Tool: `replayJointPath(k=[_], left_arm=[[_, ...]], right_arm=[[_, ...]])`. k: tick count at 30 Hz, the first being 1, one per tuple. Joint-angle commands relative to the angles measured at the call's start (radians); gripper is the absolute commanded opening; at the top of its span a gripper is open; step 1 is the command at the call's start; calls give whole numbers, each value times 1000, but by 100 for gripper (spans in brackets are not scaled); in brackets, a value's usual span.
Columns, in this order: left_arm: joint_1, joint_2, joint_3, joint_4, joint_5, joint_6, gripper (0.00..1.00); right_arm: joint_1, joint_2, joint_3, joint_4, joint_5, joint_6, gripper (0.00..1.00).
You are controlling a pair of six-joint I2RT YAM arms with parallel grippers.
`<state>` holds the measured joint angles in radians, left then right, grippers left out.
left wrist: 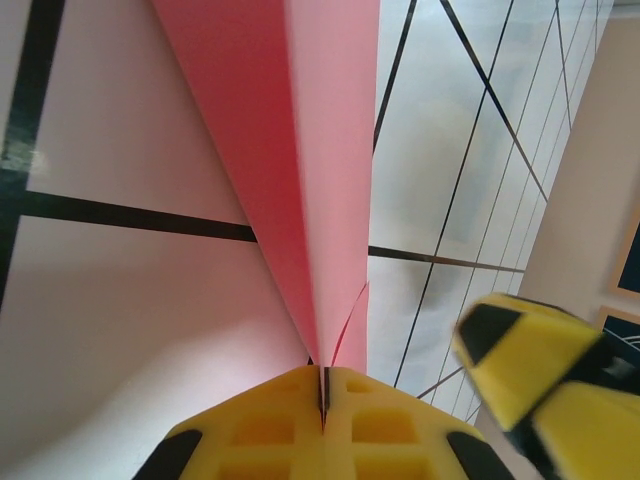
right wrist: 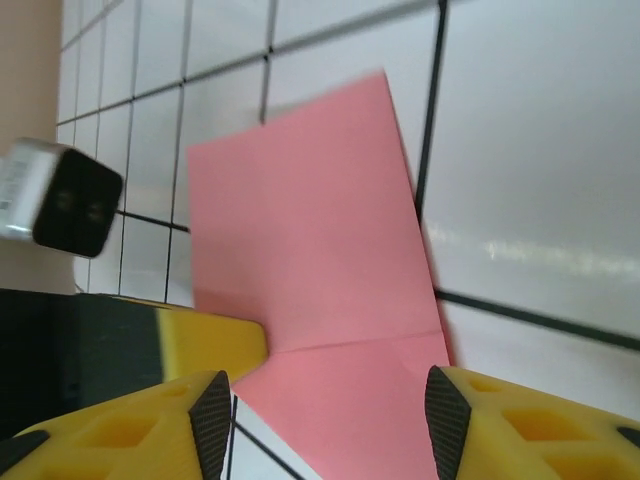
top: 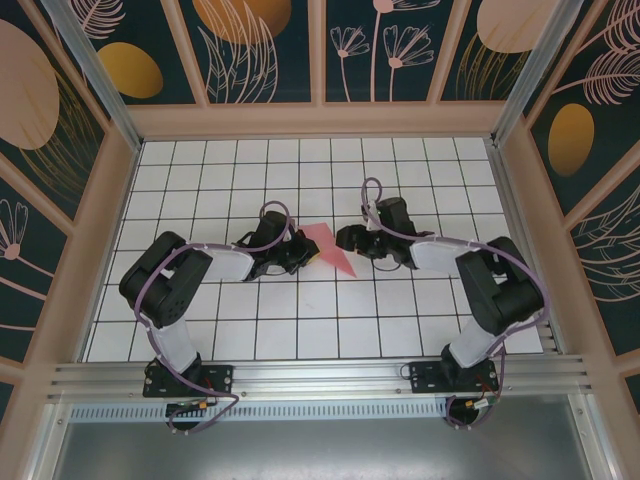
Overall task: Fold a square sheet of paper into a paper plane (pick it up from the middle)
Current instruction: Fold the wing for the fifth time at the center of the table.
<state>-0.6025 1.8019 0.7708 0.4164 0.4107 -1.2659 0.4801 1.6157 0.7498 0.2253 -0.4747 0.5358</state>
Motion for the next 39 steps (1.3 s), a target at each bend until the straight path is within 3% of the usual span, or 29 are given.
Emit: replayJointPath(k=[1,7,11,18,30,39], left_arm=[[-7,-7,15,12,-11,-7,3],[-6,-12,23,-3,-9,-3,3],[-8,-17,24,-16,-9,-3,3],[-8,-24,28,-36,-11,-5,4],[-8,-25,47,-68,-13,-1,4],[-7,-12,46,-52,3,0,5]], right_arm=[[37,-85,-58,65,135,-166,56],[117,-159,-141,124,244,-412,55],[195,-188,-232,264,294,-613,54],[260,-120,-256,354,350,-798,53],[316,50,-242,485,456,-914,53],[319,132,-231,549,481,-953,33]])
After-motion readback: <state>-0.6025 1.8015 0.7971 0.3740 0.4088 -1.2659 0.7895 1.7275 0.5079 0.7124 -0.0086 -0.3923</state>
